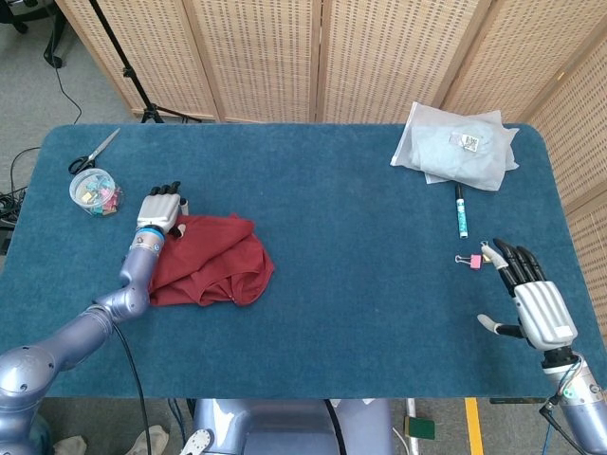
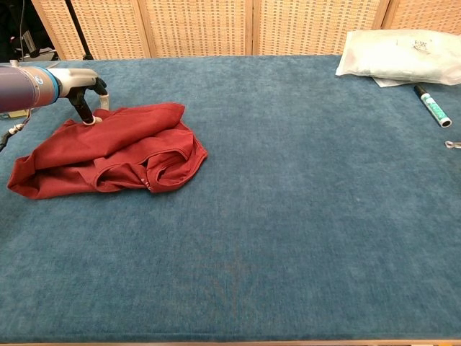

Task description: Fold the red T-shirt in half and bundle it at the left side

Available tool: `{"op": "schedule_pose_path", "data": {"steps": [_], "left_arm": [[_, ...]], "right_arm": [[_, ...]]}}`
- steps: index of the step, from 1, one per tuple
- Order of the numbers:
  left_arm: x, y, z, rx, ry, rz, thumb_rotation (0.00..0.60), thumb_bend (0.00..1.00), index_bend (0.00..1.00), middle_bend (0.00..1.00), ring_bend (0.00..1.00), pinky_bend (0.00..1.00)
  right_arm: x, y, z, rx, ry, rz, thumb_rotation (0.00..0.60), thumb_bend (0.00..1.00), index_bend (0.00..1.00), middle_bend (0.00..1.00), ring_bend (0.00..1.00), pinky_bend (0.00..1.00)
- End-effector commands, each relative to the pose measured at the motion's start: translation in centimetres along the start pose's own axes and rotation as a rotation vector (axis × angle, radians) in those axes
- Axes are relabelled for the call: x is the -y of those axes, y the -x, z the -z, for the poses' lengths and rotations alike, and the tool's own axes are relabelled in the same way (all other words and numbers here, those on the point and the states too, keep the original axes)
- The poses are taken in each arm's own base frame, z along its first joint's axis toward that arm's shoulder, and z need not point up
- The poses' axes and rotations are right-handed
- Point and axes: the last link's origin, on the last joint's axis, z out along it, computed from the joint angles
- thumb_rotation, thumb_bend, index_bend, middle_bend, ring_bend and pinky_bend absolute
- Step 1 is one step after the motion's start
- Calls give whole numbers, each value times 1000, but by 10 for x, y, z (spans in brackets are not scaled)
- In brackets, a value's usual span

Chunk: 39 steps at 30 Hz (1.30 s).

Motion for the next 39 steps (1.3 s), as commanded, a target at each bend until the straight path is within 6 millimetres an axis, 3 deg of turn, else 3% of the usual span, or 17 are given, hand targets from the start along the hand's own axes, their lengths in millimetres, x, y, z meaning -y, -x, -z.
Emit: {"op": "schedule_pose_path", "data": {"steps": [1, 21, 39], "left_arm": [[1, 0, 1, -2, 0, 3, 600, 404, 575, 0, 0, 0], [8, -7, 10, -24, 22, 35, 600, 554, 769, 0, 0, 0], [-5, -24, 64, -69, 221, 61, 600, 601, 788, 0, 0, 0]], "right_arm": [[0, 0, 0, 2, 0, 0, 600, 0, 0, 0, 0, 0], [1, 1, 0, 4, -3, -2, 600, 0, 0, 0, 0, 0], [5, -1, 3, -1, -18, -7, 600, 0, 0, 0, 0, 0]]}}
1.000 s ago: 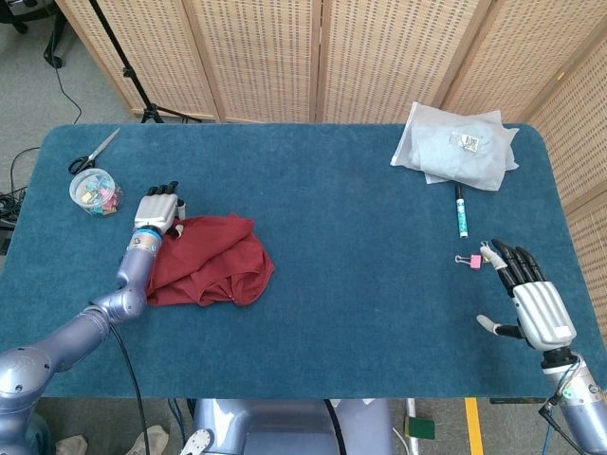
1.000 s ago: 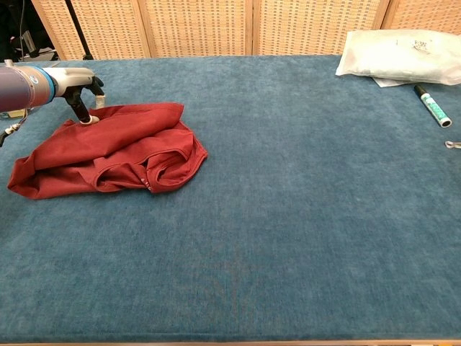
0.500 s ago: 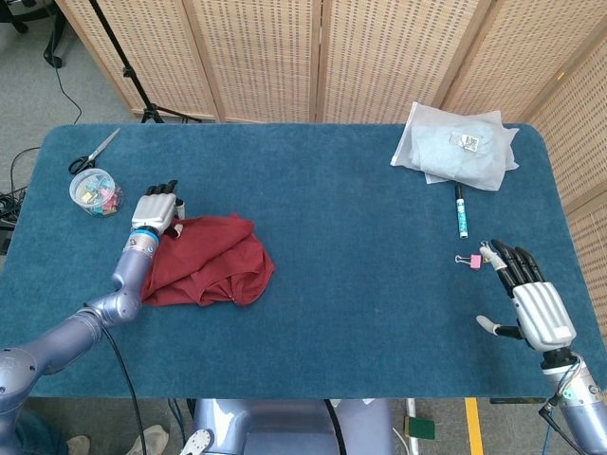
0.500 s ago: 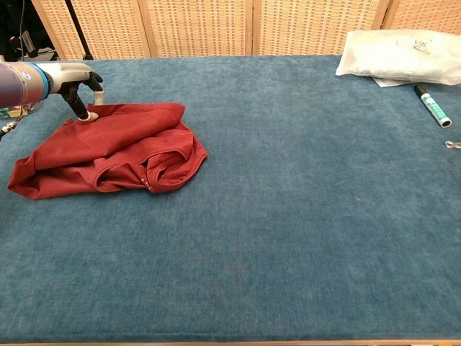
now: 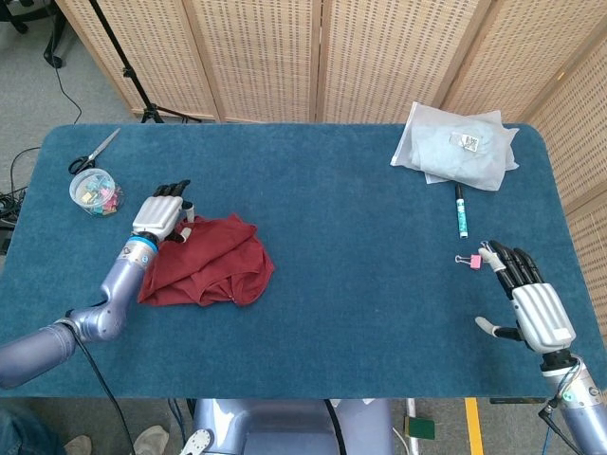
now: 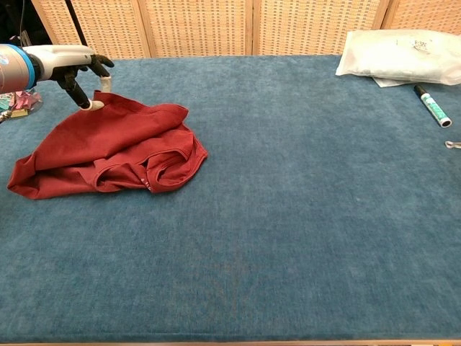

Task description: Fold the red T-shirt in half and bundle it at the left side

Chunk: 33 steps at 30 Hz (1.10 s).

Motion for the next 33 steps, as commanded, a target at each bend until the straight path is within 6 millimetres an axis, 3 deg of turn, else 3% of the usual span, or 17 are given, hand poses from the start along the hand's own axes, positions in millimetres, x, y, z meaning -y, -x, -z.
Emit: {"op": "schedule_pose_path", "data": {"steps": [1, 17, 29, 33], "left_arm": [[-6, -3, 14, -12, 47, -8, 600, 601, 788, 0, 0, 0], [-44, 1, 56, -30, 215, -77, 600, 604, 792, 0, 0, 0], [-88, 23, 74, -7, 339, -118, 600, 600, 793, 0, 0, 0], [-96, 34, 75, 13, 352, -127, 600, 519, 791, 0, 0, 0]], "right_arm": [[1, -1, 1, -3, -3, -1, 600, 0, 0, 0, 0, 0], [3, -5, 4, -17, -16, -9, 600, 0, 0, 0, 0, 0], [4, -8, 6, -25, -23, -15, 600, 0, 0, 0, 0, 0], [5, -9, 7, -24, -25, -16, 600, 0, 0, 0, 0, 0]]}}
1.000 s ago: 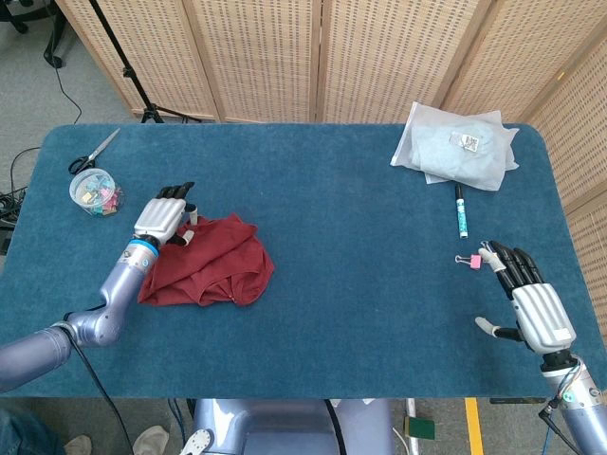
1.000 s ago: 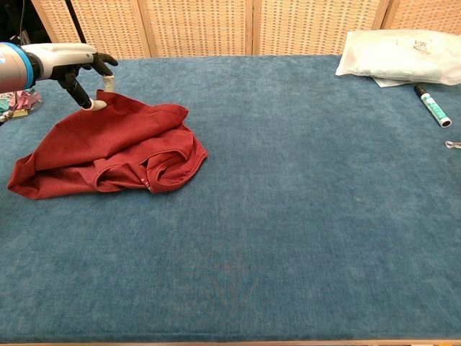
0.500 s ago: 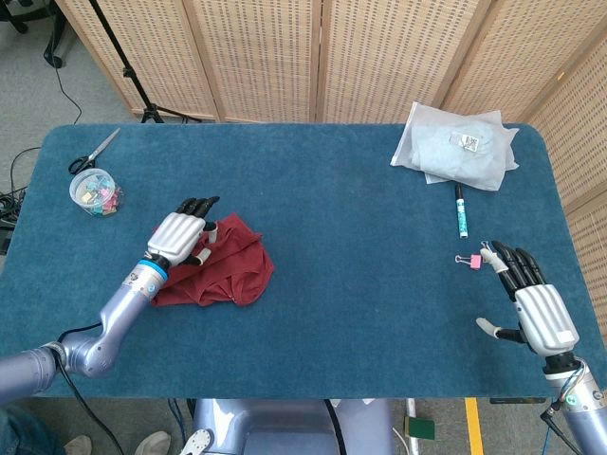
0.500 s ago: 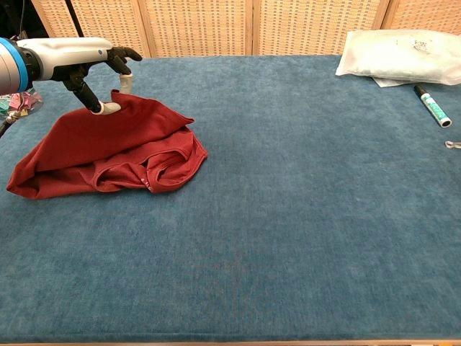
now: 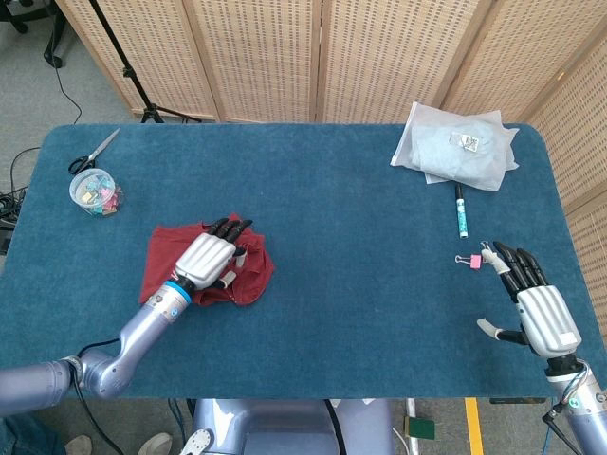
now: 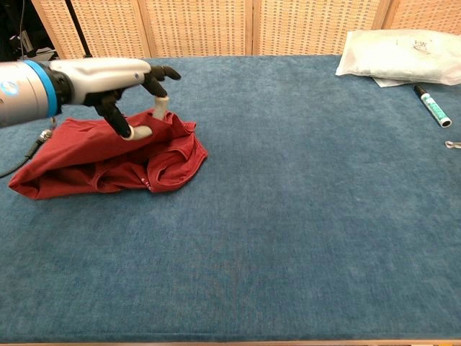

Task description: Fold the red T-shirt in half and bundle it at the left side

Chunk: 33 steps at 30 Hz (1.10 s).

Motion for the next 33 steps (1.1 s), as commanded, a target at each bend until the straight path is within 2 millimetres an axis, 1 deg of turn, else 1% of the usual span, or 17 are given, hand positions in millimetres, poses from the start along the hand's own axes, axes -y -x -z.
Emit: {"op": "schedule_pose_path", "data": {"steps": [1, 4, 5, 7, 8, 9, 11, 12, 14, 16, 27, 31, 33], "left_arm": [[-6, 7, -2, 16, 13, 2, 600, 498, 786, 0, 0, 0], [-12, 14, -2, 31, 31, 7, 600, 418, 728, 0, 0, 0], [-13, 16, -2, 36, 36, 9, 600, 390, 693, 0, 0, 0], [-15, 18, -1, 48, 46, 14, 600, 335, 581, 0, 0, 0], [-15, 19, -1, 53, 52, 12, 600, 295, 463, 0, 0, 0], [-16, 20, 0, 54, 58, 10, 600, 246, 302, 0, 0, 0], [-17, 20, 1, 51, 64, 12, 600, 160, 76, 0, 0, 0], [-18, 19, 1, 43, 69, 16, 600, 117, 17, 0, 0, 0], [-19, 18, 0, 25, 80, 26, 600, 37, 0, 0, 0, 0], [-20, 18, 0, 5, 93, 35, 600, 2, 0, 0, 0, 0], [-21, 11, 4, -96, 157, 121, 600, 0, 0, 0, 0, 0], [-11, 3, 6, -119, 157, 133, 600, 0, 0, 0, 0, 0], [2, 2, 8, -118, 124, 135, 600, 0, 0, 0, 0, 0]], "right_arm": [[0, 0, 0, -1, -1, -1, 600, 0, 0, 0, 0, 0], [0, -1, 1, 0, -2, -2, 600, 0, 0, 0, 0, 0], [0, -1, 1, 0, -2, -2, 600, 0, 0, 0, 0, 0], [1, -1, 1, 1, -2, -2, 600, 0, 0, 0, 0, 0], [1, -1, 2, 2, -2, -2, 600, 0, 0, 0, 0, 0], [1, -1, 2, 3, -2, -2, 600, 0, 0, 0, 0, 0], [1, -1, 2, 4, -2, -2, 600, 0, 0, 0, 0, 0], [1, -1, 2, 6, -2, -1, 600, 0, 0, 0, 0, 0], [1, 0, 2, 7, -3, -2, 600, 0, 0, 0, 0, 0], [2, 0, 2, 8, -5, -2, 600, 0, 0, 0, 0, 0], [2, -1, 3, 7, -4, -3, 600, 0, 0, 0, 0, 0], [2, 0, 2, 9, -5, -3, 600, 0, 0, 0, 0, 0], [2, 0, 2, 10, -5, -3, 600, 0, 0, 0, 0, 0]]}}
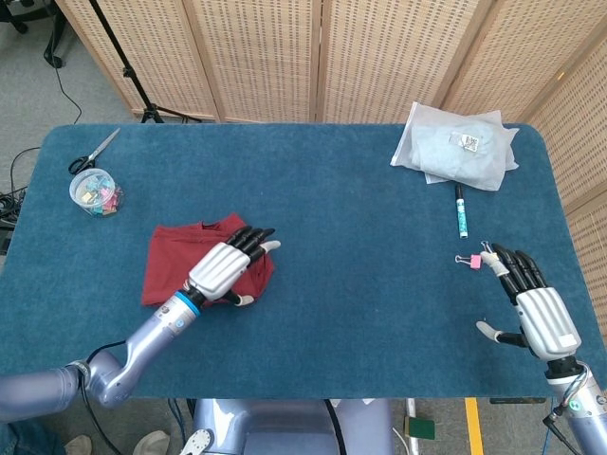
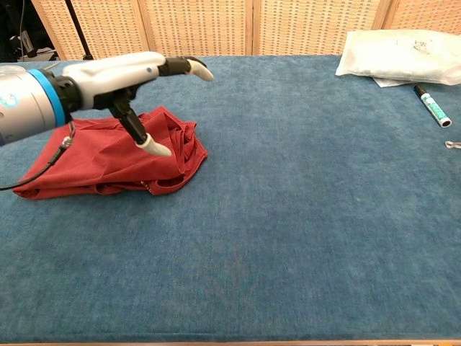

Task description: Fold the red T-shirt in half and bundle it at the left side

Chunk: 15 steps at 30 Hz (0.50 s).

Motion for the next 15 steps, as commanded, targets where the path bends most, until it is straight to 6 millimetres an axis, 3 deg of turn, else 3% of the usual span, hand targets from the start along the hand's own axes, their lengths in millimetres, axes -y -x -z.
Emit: {"op": "schedule_pose_path", "data": {"steps": [1, 6, 11, 15], "left_arm": [[18, -6, 6, -9, -42, -1, 600, 0, 0, 0, 0, 0], [39, -13, 6, -32, -109, -30, 600, 0, 0, 0, 0, 0], [50, -26, -11, -65, -162, -61, 600, 51, 0, 0, 0, 0], [49, -27, -28, -37, -178, -113, 600, 115, 111, 0, 0, 0]], "right_arm": [[0, 0, 0, 0, 0, -1, 600, 0, 0, 0, 0, 0], [0, 0, 0, 1, -1, 0, 600, 0, 0, 0, 0, 0], [2, 2, 0, 7, -5, 5, 600, 0, 0, 0, 0, 0], [1, 3, -2, 10, -2, 12, 600, 0, 0, 0, 0, 0]]}}
